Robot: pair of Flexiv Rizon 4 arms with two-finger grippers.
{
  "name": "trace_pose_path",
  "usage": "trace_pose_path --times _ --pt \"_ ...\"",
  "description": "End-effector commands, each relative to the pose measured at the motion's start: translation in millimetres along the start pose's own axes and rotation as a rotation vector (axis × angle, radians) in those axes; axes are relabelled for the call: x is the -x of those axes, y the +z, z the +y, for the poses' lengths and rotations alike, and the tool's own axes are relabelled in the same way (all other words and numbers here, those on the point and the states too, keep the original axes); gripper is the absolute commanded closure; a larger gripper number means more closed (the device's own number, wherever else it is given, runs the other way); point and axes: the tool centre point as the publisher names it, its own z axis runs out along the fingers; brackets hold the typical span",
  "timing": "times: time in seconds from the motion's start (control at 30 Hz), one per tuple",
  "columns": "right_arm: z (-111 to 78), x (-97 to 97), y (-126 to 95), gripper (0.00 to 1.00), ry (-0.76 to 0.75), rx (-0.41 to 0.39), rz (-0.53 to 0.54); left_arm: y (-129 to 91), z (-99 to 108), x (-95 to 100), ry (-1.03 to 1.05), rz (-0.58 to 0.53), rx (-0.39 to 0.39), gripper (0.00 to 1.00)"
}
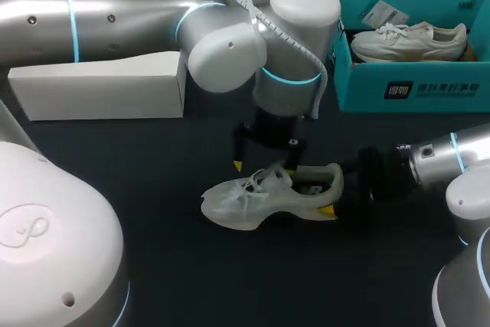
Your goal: Take the shoe out of the shoebox, open the shoe tongue, remove and reinsert the insole, then place the shoe into the shoebox
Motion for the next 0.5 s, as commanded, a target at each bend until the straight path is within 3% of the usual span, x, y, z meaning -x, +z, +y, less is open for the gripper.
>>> trace_pose_path --times 0.03,0.1,0.17,0.2,0.23,0.5 --pt "0.5 -0.8 1.0 1.0 0.001 -0.005 -0.003 -5.7 5.9 9.1 0.001 0.016 0.016 0.32" --pt "0.5 -0.8 1.0 1.0 0.001 -0.005 -0.003 -5.6 8.7 8.7 -0.009 0.02 0.035 0.52" --pt "0.5 -0.8 1.0 1.0 0.001 -0.005 -0.003 -5.8 9.9 9.6 -0.012 0.043 0.085 0.65" --pt "0.5 -0.8 1.0 1.0 0.001 -0.005 -0.003 -5.9 9.6 10.4 -0.019 0.05 0.097 0.76" --pt "0.5 -0.8 1.0 1.0 0.001 -0.005 -0.003 -5.9 9.7 11.2 -0.021 0.059 0.107 1.0" --pt "0.5 -0.8 1.0 1.0 0.001 -0.005 -0.003 -11.3 18.2 24.2 0.011 0.107 0.163 1.0"
